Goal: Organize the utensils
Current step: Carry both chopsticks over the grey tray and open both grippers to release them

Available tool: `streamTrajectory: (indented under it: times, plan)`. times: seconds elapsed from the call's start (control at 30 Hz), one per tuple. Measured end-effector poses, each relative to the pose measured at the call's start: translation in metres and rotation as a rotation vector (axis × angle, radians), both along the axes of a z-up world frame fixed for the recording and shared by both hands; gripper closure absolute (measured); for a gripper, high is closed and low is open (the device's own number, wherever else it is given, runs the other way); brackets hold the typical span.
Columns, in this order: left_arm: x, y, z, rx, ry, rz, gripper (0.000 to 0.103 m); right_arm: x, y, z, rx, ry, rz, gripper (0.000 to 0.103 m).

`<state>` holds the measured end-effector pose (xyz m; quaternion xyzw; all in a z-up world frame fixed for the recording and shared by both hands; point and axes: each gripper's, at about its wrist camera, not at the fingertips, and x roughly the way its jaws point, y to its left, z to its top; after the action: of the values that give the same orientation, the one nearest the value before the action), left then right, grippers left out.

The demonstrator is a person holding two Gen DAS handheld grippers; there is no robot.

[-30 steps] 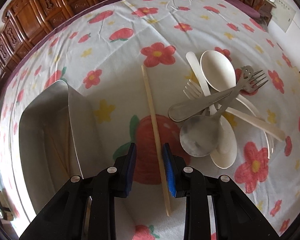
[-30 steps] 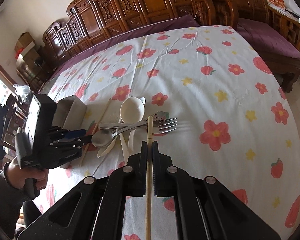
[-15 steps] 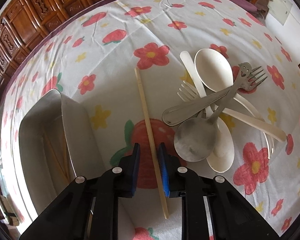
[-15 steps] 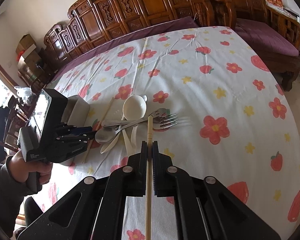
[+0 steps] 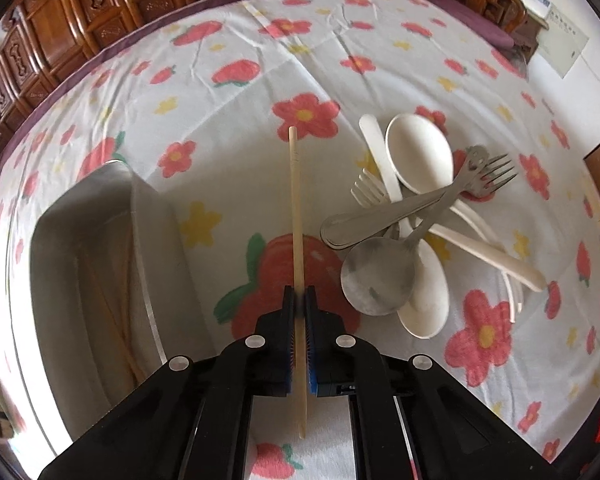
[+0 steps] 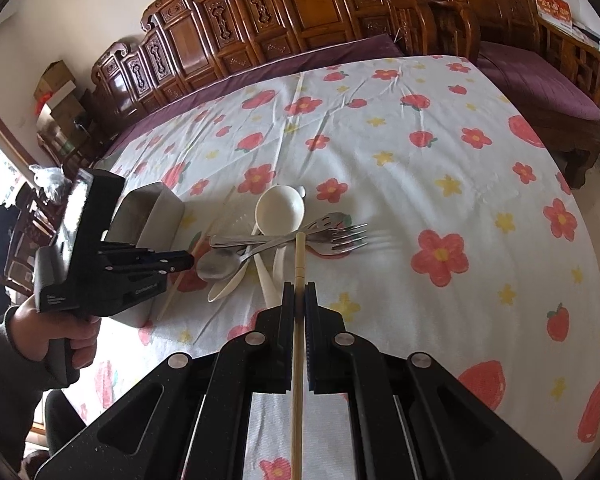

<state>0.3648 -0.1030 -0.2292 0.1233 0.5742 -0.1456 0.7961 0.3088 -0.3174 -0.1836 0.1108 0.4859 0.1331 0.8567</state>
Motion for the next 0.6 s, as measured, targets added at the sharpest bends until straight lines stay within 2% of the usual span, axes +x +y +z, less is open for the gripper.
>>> streamTrajectory:
  times: [0.33,0.6]
  plan:
    - [-0.029,0.034,0.063,-0.129,-0.121,0.036,0.099,0.001,0.041,0.022,-0.005,-0.049,0.05,0.097]
    - [-0.042,0.064,0.09,-0.173,-0.175,0.061,0.099,0.004,0.085,0.036,-0.015,-0.075,0.107,0.097]
